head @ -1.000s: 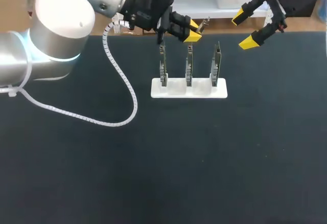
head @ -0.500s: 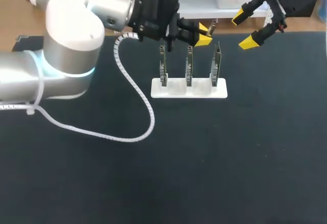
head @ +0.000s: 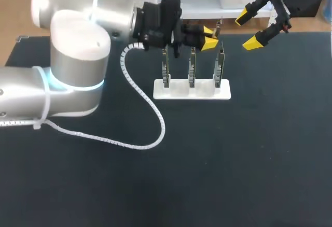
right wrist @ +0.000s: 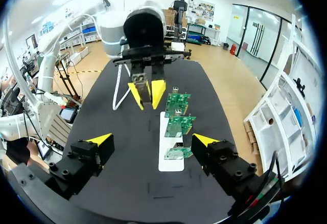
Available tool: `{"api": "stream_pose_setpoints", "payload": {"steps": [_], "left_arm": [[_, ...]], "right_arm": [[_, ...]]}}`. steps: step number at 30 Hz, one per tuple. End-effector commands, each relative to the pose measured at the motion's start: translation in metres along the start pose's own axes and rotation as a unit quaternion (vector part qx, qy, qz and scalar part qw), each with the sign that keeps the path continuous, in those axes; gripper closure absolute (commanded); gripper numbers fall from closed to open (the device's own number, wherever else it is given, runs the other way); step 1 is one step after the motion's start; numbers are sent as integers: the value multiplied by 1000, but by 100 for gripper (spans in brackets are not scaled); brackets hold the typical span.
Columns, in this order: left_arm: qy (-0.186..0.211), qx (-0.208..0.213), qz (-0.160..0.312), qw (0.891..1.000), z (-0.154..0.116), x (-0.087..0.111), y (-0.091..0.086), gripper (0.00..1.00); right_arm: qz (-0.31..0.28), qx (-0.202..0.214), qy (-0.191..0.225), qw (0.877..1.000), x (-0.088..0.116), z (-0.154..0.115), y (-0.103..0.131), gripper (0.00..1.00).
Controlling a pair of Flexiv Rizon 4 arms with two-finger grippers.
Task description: Pick up the optical module with the left hand, and insert it into the network port with the right hand.
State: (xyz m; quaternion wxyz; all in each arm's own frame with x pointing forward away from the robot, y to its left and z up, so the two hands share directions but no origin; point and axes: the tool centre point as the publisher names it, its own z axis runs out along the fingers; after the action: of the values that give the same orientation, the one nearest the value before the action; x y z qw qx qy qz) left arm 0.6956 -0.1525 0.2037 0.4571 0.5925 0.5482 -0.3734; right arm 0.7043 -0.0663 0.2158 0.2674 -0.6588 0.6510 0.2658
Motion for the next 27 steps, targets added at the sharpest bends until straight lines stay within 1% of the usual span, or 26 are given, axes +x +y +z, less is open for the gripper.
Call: {"api": "stream_pose_setpoints", "payload": {"steps": [1, 7, 12, 17, 21, 27], "left_arm": [[-8, -3, 0, 1000, 6, 2, -3, 100], [-14, 15, 12, 1000, 24, -6, 7, 100], [-21, 20, 18, 999, 32, -10, 14, 100], [-34, 19, 18, 999, 37, -9, 15, 100], [-37, 16, 17, 999, 36, -7, 13, 100], [-56, 1, 13, 998, 29, -4, 8, 100]], "right_arm": [[0, 1, 0, 1000, 0, 0, 0, 0], [0, 1, 0, 1000, 0, 0, 0, 0], [0, 1, 0, 1000, 0, 0, 0, 0], [0, 1, 0, 1000, 0, 0, 0, 0], [0, 1, 0, 1000, 0, 0, 0, 0], [0, 1, 0, 1000, 0, 0, 0, 0]]}}
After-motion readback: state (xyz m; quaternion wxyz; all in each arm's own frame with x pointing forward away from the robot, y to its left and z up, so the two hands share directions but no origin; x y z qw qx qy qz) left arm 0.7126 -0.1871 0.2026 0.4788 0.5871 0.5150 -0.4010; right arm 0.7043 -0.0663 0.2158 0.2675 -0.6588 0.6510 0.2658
